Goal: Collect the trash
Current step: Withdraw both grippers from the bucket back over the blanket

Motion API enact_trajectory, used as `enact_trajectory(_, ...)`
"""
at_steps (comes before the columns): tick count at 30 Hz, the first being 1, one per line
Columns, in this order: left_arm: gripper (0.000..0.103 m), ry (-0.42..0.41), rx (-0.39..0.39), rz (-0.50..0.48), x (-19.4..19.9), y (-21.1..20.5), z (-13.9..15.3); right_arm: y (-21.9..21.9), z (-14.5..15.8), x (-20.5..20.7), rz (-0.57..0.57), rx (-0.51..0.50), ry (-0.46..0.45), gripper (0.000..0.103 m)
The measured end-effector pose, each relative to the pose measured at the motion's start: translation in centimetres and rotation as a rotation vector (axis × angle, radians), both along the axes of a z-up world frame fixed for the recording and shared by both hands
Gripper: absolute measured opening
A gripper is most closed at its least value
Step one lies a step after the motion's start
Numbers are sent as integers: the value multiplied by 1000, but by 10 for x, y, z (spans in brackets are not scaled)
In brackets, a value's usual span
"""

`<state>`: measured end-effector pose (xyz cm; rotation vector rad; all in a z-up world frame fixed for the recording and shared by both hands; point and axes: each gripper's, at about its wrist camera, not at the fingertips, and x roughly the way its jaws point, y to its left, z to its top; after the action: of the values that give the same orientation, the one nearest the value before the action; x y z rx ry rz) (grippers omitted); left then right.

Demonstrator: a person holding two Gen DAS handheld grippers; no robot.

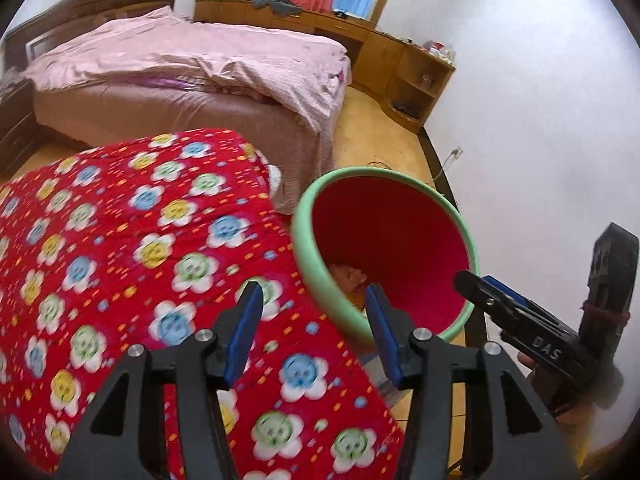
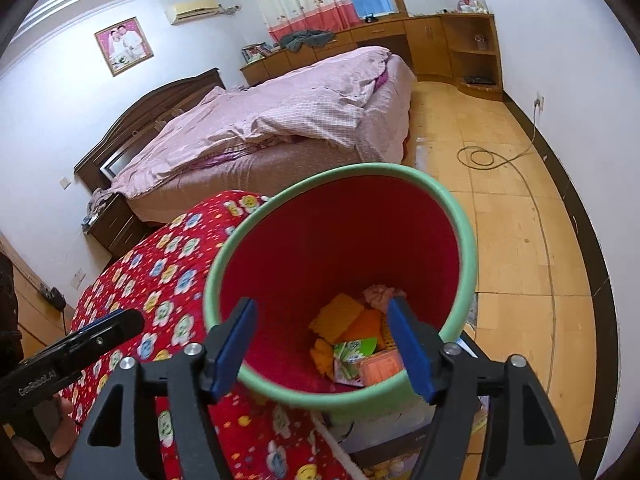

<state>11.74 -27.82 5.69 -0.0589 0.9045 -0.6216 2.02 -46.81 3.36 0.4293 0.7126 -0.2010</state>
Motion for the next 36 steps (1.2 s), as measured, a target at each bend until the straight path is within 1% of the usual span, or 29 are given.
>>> enact_trajectory(5,53,-1,-11,75,-12,42,5,29,15,-15,18,-27,-29,74)
enact_trajectory(11,53,-13,-31,153,-29,91,16,71,30,-29,71,-36,-46,74)
enact_trajectory(18,53,-53,-8,239,-49,142,28,117,41,-39,136,-41,-78,75)
enact_trajectory(22,53,-86,7,305,-62,173,35,144,47,-42,182,-40,-97,78)
enact_trajectory(26,54,-120,23,366,-73,196,38,169,51,-45,227,-50,-111,82)
enact_trajectory(30,54,-137,32,417,-84,214,38,190,52,-50,258,-55,-129,85)
enact_trajectory(31,54,-141,37,427,-87,217,38,193,51,-51,262,-57,-132,86)
enact_trajectory(34,54,-153,48,446,-95,224,35,204,51,-57,268,-74,-153,96)
enact_trajectory(36,54,-164,55,460,-100,228,34,210,51,-62,266,-91,-167,97)
